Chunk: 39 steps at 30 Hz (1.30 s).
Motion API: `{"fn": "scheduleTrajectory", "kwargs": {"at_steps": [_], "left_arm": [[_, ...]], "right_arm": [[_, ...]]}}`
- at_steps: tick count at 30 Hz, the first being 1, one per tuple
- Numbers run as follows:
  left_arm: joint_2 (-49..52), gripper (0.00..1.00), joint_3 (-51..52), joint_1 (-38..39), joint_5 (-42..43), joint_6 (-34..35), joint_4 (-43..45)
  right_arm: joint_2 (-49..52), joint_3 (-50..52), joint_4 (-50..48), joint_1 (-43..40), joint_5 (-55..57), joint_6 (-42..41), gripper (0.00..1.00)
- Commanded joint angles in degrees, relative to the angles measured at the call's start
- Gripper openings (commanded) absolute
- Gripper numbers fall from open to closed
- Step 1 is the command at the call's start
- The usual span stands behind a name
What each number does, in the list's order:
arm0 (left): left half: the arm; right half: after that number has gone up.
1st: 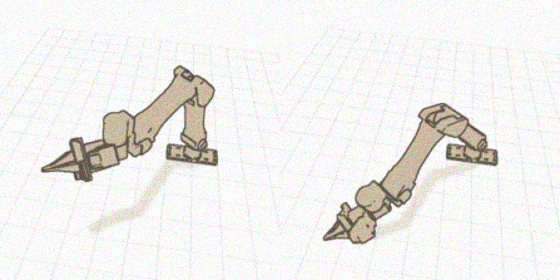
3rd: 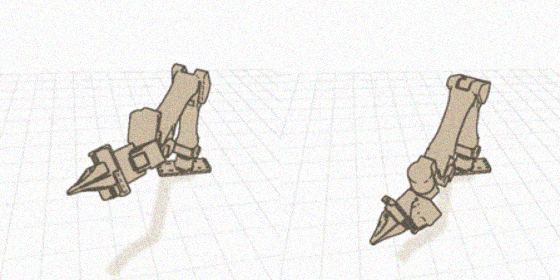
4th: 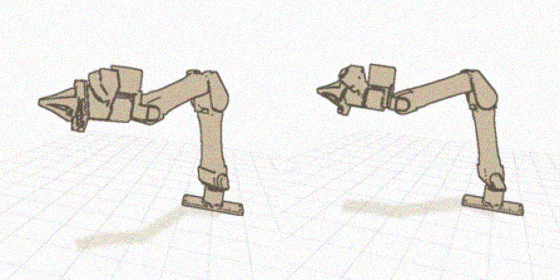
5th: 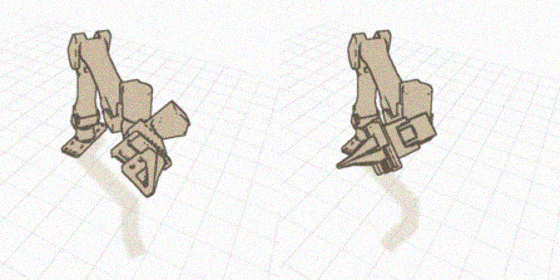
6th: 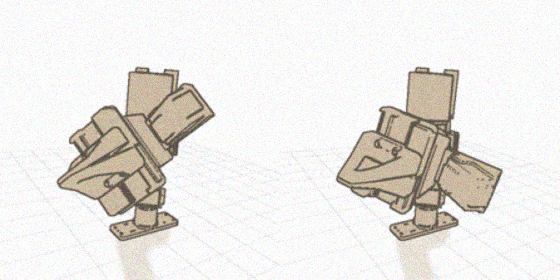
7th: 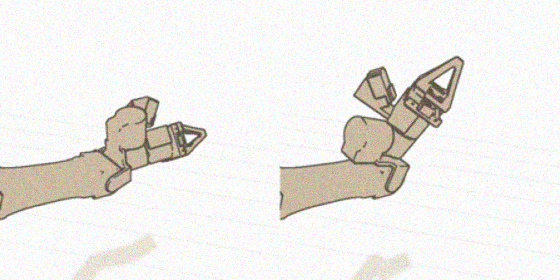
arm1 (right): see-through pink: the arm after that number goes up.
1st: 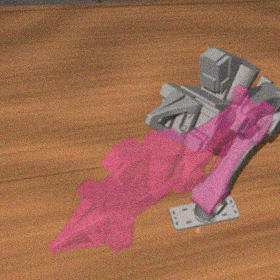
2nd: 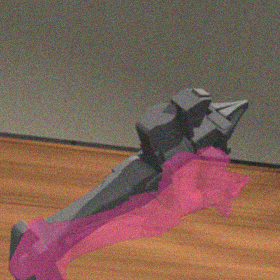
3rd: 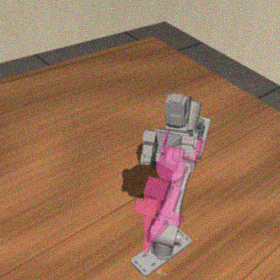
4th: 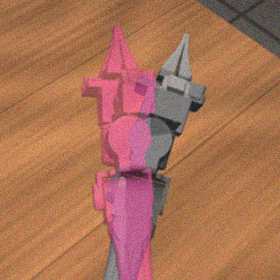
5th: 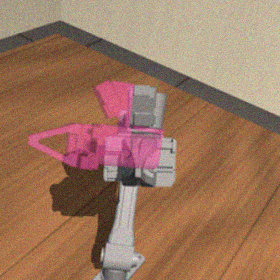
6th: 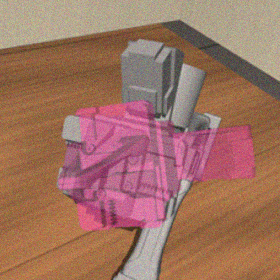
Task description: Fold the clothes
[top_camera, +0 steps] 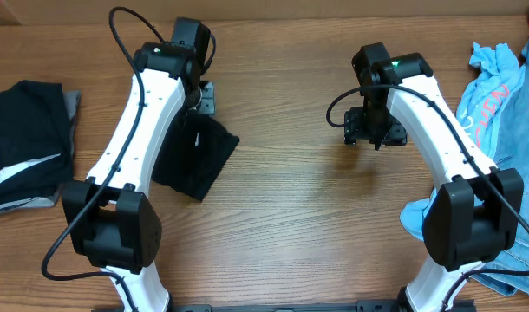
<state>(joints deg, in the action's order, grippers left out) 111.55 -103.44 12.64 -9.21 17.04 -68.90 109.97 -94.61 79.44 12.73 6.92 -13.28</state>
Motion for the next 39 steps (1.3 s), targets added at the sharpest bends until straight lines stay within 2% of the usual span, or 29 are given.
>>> {"fn": "scheduleTrajectory", "kwargs": {"at_steps": [1, 5, 8, 9, 10, 13, 19, 20, 21, 22, 24, 26, 28, 30, 31, 32, 33, 34, 36, 37, 39], "left_arm": [[-1.2, 0.04, -0.1, -0.6, -4.8, 11.1, 0.6], [5.3, 0.04, 0.1, 0.2, 1.4, 9.5, 0.3], [12.7, 0.04, 0.1, 2.1, 18.8, 3.0, 0.8], [14.8, 0.04, 0.1, 3.8, 26.3, -2.3, -0.1], [15.5, 0.04, 0.1, 5.0, 27.0, -4.4, -1.3], [15.5, 0.04, 0.1, 6.8, 18.9, -4.6, -3.7], [10.2, 0.04, -5.6, 4.1, 17.4, -4.7, -6.1], [7.0, 0.04, -7.5, 3.4, 14.5, -4.5, -6.3], [1.8, 0.06, -8.8, 2.0, 8.1, -1.1, -6.3], [-0.8, 0.19, -8.8, 0.8, 5.3, 1.2, -6.4], [-4.2, 0.61, -8.8, -2.9, 3.7, 5.6, -8.2], [-4.7, 0.67, -8.7, -8.5, 5.5, 7.4, -11.4], [-4.0, 0.68, -6.6, -13.1, 8.5, 6.4, -10.8], [-3.9, 0.7, -1.5, -16.3, 11.0, -1.0, -5.5], [-3.7, 0.7, 1.4, -16.8, 12.0, -8.7, -2.2], [-3.2, 0.74, 4.6, -16.9, 12.0, -17.6, 1.9], [-2.8, 0.78, 6.5, -16.9, 11.7, -20.7, 4.8], [-2.6, 0.8, 7.5, -17.0, 11.6, -21.0, 7.3], [-1.8, 0.8, 8.1, -17.6, 11.6, -21.2, 11.4], [-0.9, 0.79, 8.1, -18.1, 12.6, -21.4, 14.1], [1.5, 0.76, 8.1, -18.3, 14.4, -22.0, 16.2]], "right_arm": [[-1.3, -1.2, -0.2, -0.3, 0.7, 0.2, 0.75], [-1.3, -1.2, 0.0, -0.3, 0.7, 0.2, 0.75], [-1.3, -1.1, 0.3, -0.3, 0.8, 0.2, 0.75], [-1.3, -1.2, 0.3, -0.3, 0.8, 0.2, 0.75], [-1.3, -1.2, 0.3, -0.3, 0.8, 0.2, 0.75], [-1.3, -1.2, 0.5, -0.3, 0.8, 0.2, 0.75], [-1.3, -1.2, 0.4, -0.3, 0.8, 0.9, 0.75], [-1.3, -1.2, 0.5, -0.3, 0.8, 1.3, 0.75], [-1.3, -1.2, 0.5, -0.3, 0.7, 1.6, 0.76], [-1.3, -1.2, 0.5, -0.3, 0.7, 1.8, 0.76], [-1.3, -1.2, 0.4, -0.3, 0.6, 1.8, 0.79], [-1.3, -1.1, 0.4, -0.3, 0.6, 1.8, 0.8], [-1.3, -1.2, 0.4, -0.3, 0.5, 1.7, 0.8], [-1.3, -1.1, 0.7, -0.3, -0.3, 1.7, 0.8], [-1.3, -1.1, 0.7, -0.3, -2.4, 1.7, 0.8], [-1.3, -1.1, 0.7, -0.3, -6.2, 2.3, 0.8], [-1.3, -1.1, 1.2, -0.1, -15.1, 8.3, 0.8], [-1.3, -1.1, 2.3, 0.6, -26.3, 15.5, 0.79], [-1.3, -1.0, 2.6, 3.8, -39.7, 21.2, 0.75], [-1.3, -0.9, 0.9, 6.6, -40.2, 20.0, 0.7], [-1.2, -0.3, -3.7, 11.3, -40.2, 16.2, 0.7]]}}
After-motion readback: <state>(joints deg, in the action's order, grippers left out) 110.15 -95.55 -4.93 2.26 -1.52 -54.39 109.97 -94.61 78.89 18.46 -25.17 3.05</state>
